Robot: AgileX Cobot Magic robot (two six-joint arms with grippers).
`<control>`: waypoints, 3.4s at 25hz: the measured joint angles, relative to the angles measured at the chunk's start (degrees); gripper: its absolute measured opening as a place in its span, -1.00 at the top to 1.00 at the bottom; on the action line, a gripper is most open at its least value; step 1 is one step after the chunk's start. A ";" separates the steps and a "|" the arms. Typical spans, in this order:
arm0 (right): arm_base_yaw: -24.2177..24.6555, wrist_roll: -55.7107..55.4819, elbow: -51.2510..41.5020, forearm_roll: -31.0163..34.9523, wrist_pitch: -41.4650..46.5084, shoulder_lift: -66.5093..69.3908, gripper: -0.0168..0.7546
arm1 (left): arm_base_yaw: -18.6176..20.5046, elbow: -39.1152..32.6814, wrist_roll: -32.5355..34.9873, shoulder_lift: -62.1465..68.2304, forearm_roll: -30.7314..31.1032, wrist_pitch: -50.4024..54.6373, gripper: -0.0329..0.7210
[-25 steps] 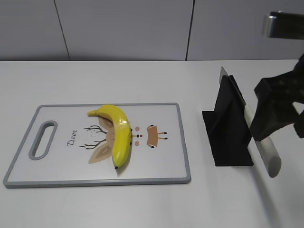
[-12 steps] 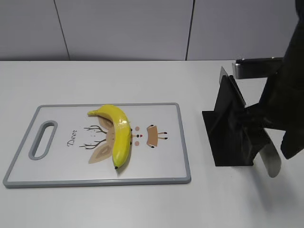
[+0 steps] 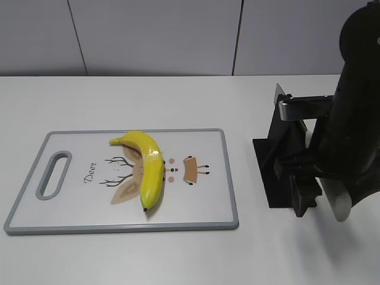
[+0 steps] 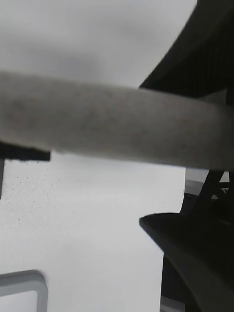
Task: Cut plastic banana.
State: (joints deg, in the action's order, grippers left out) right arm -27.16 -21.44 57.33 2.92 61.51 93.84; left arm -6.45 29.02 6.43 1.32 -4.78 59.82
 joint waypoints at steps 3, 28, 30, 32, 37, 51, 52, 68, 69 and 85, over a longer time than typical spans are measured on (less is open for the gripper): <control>0.00 -0.16 0.00 0.40 -0.01 0.00 -0.35 | 0.00 0.00 0.00 0.00 0.00 0.00 -0.46; 0.00 -2.25 0.00 0.45 0.99 -2.31 0.52 | 0.00 0.00 0.00 0.00 0.06 0.00 -0.46; 0.00 -2.30 0.00 0.57 1.06 -3.59 0.52 | 0.00 0.00 0.00 0.00 0.06 0.00 -0.46; 0.00 -2.30 0.00 0.57 1.12 -4.86 0.52 | 0.00 0.00 0.00 0.00 0.06 0.00 -0.46; 0.00 -2.79 1.00 -0.30 2.51 -7.73 0.52 | 0.00 0.00 0.00 0.00 0.06 0.00 -0.46; 0.00 0.94 12.98 -3.23 7.36 -13.06 0.52 | 0.00 0.00 0.00 0.00 0.06 0.00 -0.46; 0.00 2.51 13.54 -3.23 7.43 -13.06 0.52 | 0.00 0.00 0.00 0.00 0.06 0.00 -0.46; 0.00 71.70 14.32 2.08 -0.06 -9.73 0.52 | 0.00 4.33 11.26 0.58 -10.87 -11.07 -0.46; 0.00 74.41 14.37 2.68 -0.52 -9.25 0.52 | 0.00 4.68 12.49 1.57 -11.75 -11.97 -0.46; 0.00 90.73 25.12 4.00 -0.99 7.52 0.52 | -0.81 21.87 60.97 44.81 -32.79 -6.05 -0.46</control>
State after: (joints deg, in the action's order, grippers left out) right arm -27.16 69.29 82.45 6.93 60.52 101.36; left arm -7.27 50.89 67.39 46.12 -37.57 53.77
